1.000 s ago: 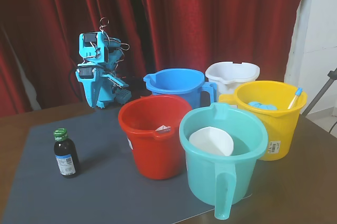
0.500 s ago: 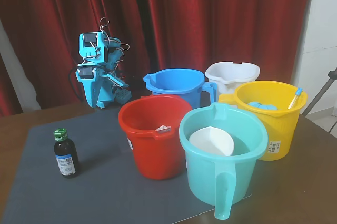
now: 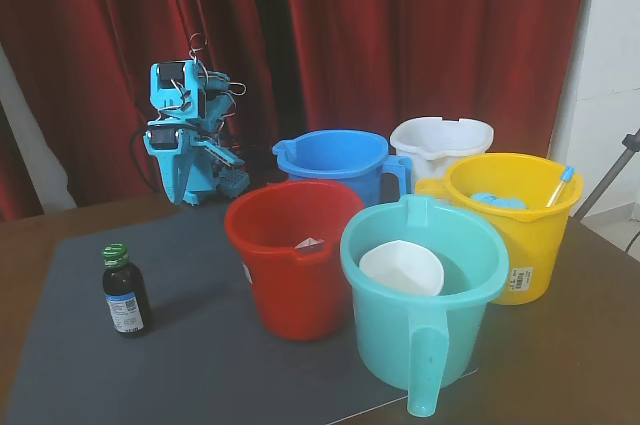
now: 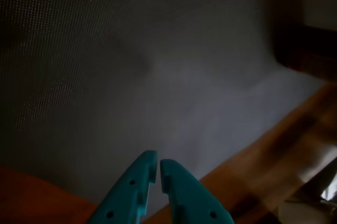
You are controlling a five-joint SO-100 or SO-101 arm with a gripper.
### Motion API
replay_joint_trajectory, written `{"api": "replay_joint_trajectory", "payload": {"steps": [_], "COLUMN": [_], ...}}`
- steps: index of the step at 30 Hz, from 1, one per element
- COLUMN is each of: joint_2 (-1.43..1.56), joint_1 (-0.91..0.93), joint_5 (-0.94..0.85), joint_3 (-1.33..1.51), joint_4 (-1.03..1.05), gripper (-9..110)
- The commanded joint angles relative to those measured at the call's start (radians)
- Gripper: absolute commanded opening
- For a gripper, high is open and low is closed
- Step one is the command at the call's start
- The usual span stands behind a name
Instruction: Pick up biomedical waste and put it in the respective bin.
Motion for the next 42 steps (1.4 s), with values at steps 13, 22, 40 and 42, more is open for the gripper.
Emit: {"api": "replay_joint_trajectory", "payload": {"steps": [13,22,40,42], "joint_2": [0.002,0.002,-0.575,-0.604], "joint_1": [0.005,-0.052,-0.127,-0.127], "joint_5": [0.005,0.008,0.893,1.011], "joint_3": [-0.006,-0.006,-0.209,-0.209], "joint_4": [-0.057,-0.706,-0.861,-0.862], "gripper": [0,0,17,17]}}
